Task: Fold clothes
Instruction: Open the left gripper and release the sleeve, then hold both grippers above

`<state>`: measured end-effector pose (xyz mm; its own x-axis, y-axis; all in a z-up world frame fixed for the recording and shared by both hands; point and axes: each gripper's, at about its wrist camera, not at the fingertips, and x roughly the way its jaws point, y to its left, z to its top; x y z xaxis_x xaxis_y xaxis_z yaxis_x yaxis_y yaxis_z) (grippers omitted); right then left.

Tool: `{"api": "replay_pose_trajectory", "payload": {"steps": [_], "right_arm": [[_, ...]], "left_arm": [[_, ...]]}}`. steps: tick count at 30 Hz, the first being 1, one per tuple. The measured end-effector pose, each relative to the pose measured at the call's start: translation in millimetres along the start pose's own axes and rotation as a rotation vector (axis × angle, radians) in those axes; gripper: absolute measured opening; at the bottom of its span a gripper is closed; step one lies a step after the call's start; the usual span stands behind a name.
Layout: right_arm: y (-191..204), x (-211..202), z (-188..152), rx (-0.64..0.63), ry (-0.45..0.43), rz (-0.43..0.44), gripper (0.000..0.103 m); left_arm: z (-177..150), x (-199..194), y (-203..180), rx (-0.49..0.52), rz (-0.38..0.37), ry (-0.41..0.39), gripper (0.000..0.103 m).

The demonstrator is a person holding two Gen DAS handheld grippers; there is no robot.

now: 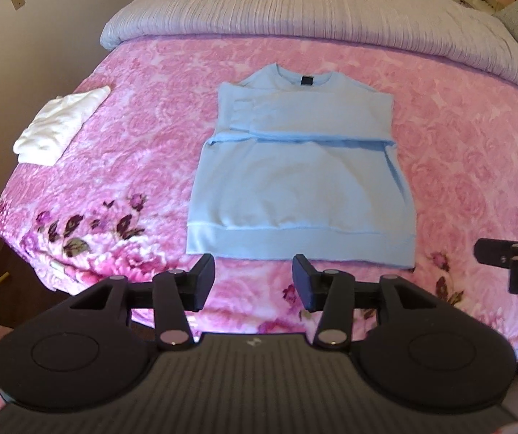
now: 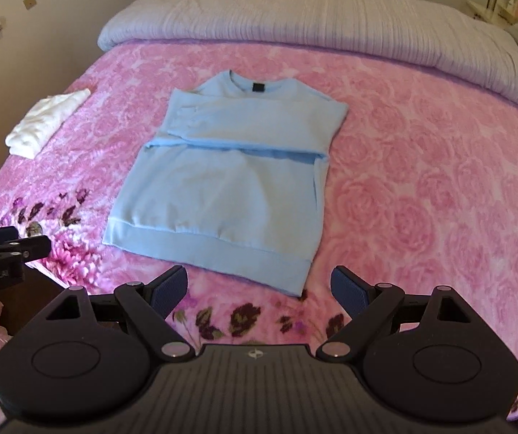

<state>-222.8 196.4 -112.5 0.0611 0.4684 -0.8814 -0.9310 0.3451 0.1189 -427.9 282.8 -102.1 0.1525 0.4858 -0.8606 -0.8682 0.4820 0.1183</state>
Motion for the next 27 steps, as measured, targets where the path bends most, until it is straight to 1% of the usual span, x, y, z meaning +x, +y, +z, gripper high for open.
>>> {"api": "replay_pose_trajectory", "payload": {"steps": [6,11,20,24,27], "right_arm": [[-2.5,5.5,-13.7,0.004,0.034,-0.018,0.089],[-2.1,7.8,-17.4,0.001,0.043,-0.023,0.089],[7.0,10.4,-9.2,-0.02,0.031,-0.009,0.089],[10.7,17.2,-2.7,-0.015,0.039,-0.014,0.089],[13.6,26.5,5.1,-0.002,0.051,-0.021,0.089]], "left_arm": [[-13.5,9.6,5.4,0.007,0.009,0.042,0.044],[-16.4,11.0,7.3,0.006,0.011,0.047,0.045],[-12.3,12.8,20.3,0.003,0.012,0.039,0.048],[-5.2,25.0,28.2,0.005,-0.002,0.057,0.049],[4.5,42.8,40.6,0.002,-0.029,0.077,0.05]]}}
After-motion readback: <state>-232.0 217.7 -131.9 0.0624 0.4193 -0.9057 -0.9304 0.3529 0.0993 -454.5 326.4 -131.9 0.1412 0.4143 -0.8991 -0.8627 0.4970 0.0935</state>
